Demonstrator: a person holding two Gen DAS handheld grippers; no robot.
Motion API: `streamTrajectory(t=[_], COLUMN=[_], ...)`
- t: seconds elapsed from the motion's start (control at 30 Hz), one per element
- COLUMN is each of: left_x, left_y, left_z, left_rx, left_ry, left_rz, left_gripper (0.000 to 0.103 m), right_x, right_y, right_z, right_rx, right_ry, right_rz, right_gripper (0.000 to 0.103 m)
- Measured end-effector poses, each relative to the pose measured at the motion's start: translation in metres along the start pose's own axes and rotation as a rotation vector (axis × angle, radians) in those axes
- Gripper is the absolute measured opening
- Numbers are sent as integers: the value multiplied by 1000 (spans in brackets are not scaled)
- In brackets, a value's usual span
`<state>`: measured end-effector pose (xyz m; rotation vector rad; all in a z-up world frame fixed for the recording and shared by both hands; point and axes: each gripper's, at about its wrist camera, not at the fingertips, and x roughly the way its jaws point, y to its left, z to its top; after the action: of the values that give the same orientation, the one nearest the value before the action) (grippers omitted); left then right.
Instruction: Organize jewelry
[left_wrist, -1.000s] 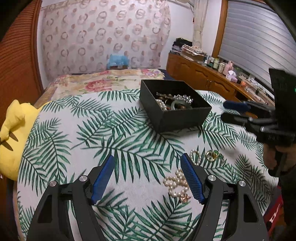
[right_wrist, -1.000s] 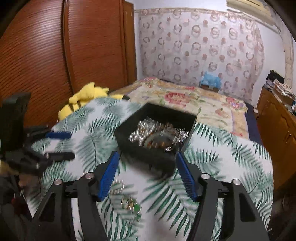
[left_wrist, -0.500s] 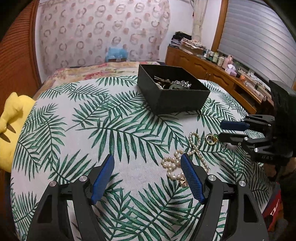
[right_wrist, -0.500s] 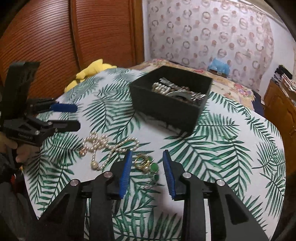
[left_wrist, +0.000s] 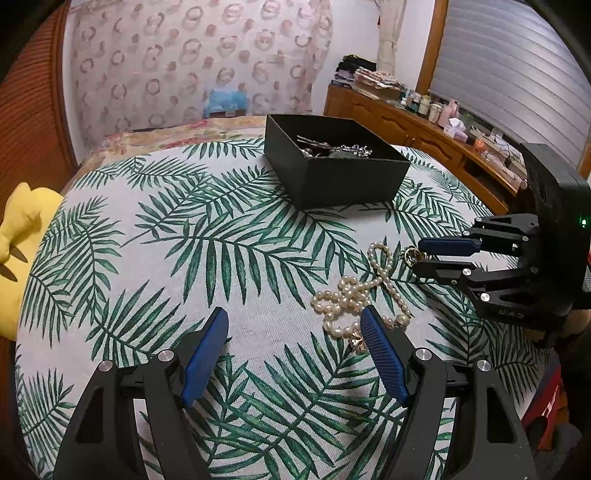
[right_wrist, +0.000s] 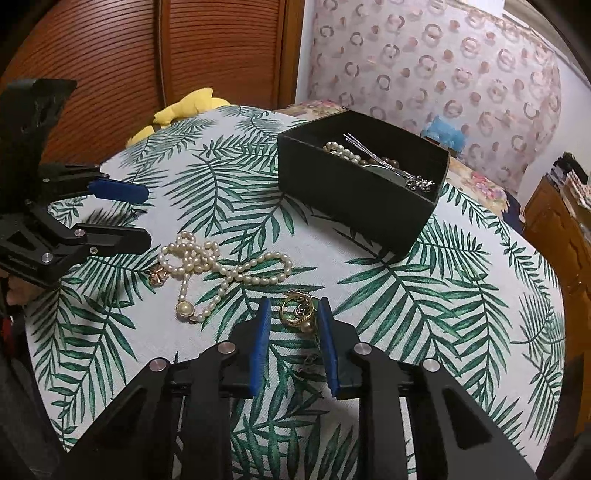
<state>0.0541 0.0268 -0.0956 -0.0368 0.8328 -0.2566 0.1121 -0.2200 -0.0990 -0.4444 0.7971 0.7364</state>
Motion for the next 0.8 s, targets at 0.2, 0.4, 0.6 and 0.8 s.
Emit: streamTrajectory(t=[0.2, 0.4, 0.6, 0.8], left_x=[-1, 0, 1, 2], left_y=[-3, -7, -16, -28], left_z=[-2, -6, -9, -11], left_rx=[11, 17, 37, 68], left_ry=[4, 14, 24, 21], left_rz=[-5, -14, -30, -38], left_gripper=[71, 71, 71, 64], right_x=[-5, -14, -17, -25], right_y=[-2, -4, -3, -6], right_z=[-1, -6, -6, -4], right_rx=[-3, 16, 21, 34], right_ry=[-5, -22, -29, -50], right_rz=[-1, 24, 34, 32], right_gripper=[10, 3, 3, 3])
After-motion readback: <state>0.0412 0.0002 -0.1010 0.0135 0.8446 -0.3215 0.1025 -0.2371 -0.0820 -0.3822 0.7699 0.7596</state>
